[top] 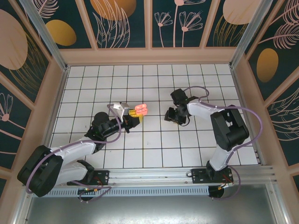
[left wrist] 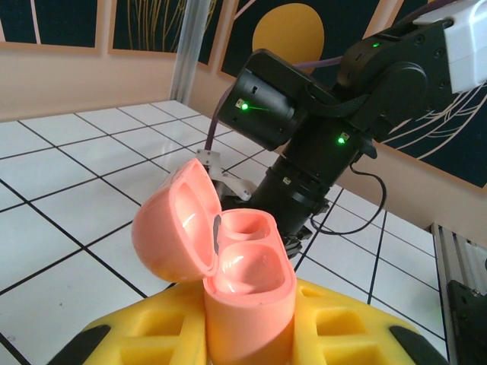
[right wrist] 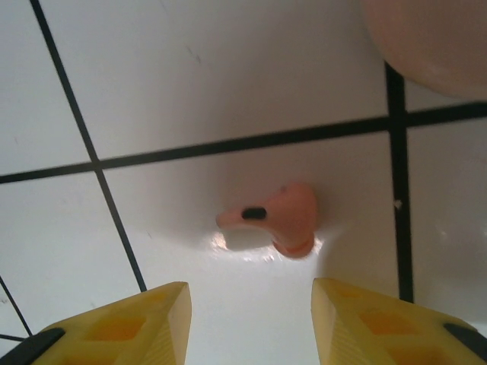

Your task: Insert wireless bluetooth earbuds into charging case

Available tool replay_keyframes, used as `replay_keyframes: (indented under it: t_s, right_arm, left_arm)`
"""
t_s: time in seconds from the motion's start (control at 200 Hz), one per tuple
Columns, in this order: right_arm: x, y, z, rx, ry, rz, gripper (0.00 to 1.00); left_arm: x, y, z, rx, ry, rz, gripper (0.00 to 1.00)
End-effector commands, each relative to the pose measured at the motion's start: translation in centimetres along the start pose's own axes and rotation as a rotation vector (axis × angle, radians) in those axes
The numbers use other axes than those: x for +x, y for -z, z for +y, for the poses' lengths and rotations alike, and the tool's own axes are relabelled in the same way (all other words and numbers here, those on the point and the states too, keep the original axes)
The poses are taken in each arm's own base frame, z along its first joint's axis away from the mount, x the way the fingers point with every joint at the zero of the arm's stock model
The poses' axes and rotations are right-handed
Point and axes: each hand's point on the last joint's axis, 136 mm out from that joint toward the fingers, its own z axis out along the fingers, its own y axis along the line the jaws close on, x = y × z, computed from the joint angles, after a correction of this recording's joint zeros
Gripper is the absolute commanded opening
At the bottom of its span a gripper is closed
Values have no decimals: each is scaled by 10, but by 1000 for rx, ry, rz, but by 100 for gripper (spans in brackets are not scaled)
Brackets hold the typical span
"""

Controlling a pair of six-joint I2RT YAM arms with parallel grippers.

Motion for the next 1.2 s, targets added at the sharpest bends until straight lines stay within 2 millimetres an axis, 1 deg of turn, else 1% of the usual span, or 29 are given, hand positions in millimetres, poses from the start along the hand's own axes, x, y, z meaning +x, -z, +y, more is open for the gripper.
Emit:
replay_keyframes:
  t_s: [0.0, 0.115, 0.255, 0.345, 0.641, 0.711, 0.881, 1.196]
  right_arm:
    - [-19, -1, 6, -7, 19, -37, 45]
    - [-30, -4, 7, 4, 29, -57, 45]
    - [-44, -5, 16, -1, 53, -77, 45]
    - [-48, -5, 21, -5, 65, -76, 45]
    - [-44, 10, 16, 62, 124, -44, 48]
    - [-43, 10, 15, 81, 145, -32, 48]
    - [-45, 5, 15, 112, 193, -4, 47]
    - [-49, -8, 10, 157, 216, 32, 43]
  left_arm:
    - [-16, 0, -3, -2, -41, -38, 22]
    - [-16, 1, -3, -3, -44, -35, 22]
    - [-17, 2, -3, -12, -52, -35, 22]
    - [-17, 3, -2, -18, -56, -34, 22]
    - [-20, 2, -3, -15, -59, -38, 22]
    - [-19, 1, -3, -13, -57, -36, 22]
    - [-20, 1, -3, -11, -58, -38, 22]
    - [-18, 3, -2, -20, -60, -34, 21]
